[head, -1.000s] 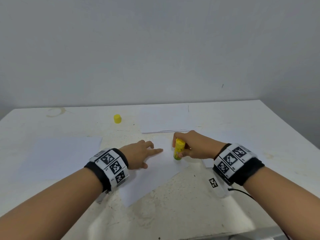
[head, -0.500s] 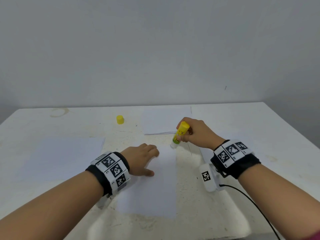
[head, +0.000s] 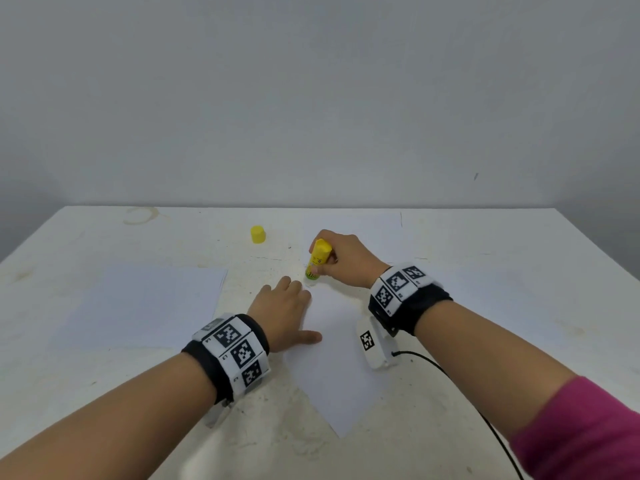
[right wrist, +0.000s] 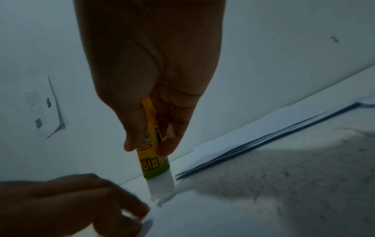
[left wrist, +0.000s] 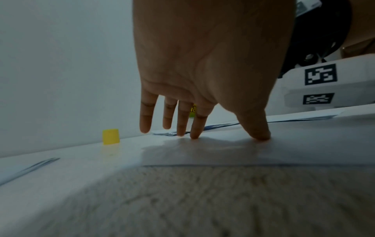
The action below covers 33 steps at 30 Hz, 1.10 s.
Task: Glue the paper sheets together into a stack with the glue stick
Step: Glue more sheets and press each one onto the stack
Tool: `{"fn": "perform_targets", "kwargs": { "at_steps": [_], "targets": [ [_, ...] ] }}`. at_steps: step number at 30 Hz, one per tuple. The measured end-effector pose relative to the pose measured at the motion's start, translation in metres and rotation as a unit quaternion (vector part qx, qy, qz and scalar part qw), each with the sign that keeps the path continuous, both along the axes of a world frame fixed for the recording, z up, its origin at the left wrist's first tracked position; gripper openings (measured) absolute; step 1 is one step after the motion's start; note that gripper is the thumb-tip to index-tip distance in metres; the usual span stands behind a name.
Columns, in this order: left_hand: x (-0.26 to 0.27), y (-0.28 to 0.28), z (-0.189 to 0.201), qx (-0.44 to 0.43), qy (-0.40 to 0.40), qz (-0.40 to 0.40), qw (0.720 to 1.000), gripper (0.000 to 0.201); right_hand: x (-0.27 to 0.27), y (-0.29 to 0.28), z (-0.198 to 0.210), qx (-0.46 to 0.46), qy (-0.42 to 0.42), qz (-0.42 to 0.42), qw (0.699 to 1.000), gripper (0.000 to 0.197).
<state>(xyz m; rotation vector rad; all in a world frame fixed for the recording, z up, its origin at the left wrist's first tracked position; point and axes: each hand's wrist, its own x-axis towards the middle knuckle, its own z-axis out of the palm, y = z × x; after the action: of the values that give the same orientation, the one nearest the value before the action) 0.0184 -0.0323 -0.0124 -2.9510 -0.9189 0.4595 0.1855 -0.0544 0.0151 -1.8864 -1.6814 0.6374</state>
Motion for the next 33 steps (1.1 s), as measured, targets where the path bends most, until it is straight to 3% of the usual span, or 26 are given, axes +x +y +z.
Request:
{"fn": "perform_targets", "kwargs": {
  "at_steps": [7, 14, 23, 29, 31, 33],
  "targets": [
    [-0.004, 0.014, 0.008, -0.063, 0.0, -0.001, 0.998, 0.064, 0.005, -0.01, 0.007, -0.064, -0.075, 0.055, 0.994, 0.027],
    [-0.008, 0.032, 0.009, -0.129, -0.037, 0.003, 0.991, 0.073, 0.025, -0.062, 0.014, -0.105, -0.11, 0.091, 0.984, 0.027],
    [-0.011, 0.039, 0.005, -0.103, -0.002, -0.031, 0.994, 0.075, 0.046, -0.111, 0.019, -0.154, -0.124, 0.127, 0.972, 0.028],
    [-0.018, 0.043, 0.004, -0.113, 0.033, -0.043, 0.992, 0.06, 0.052, -0.118, 0.028, -0.19, -0.124, 0.132, 0.965, 0.027],
    [-0.021, 0.044, 0.004, -0.096, 0.04, -0.048, 0.993, 0.061, 0.06, -0.114, 0.032, -0.181, -0.099, 0.116, 0.972, 0.025],
    [-0.025, 0.042, 0.005, -0.085, 0.042, -0.048, 0.994, 0.062, 0.072, -0.109, 0.036, -0.134, 0.015, 0.063, 0.989, 0.025]
  ]
}}
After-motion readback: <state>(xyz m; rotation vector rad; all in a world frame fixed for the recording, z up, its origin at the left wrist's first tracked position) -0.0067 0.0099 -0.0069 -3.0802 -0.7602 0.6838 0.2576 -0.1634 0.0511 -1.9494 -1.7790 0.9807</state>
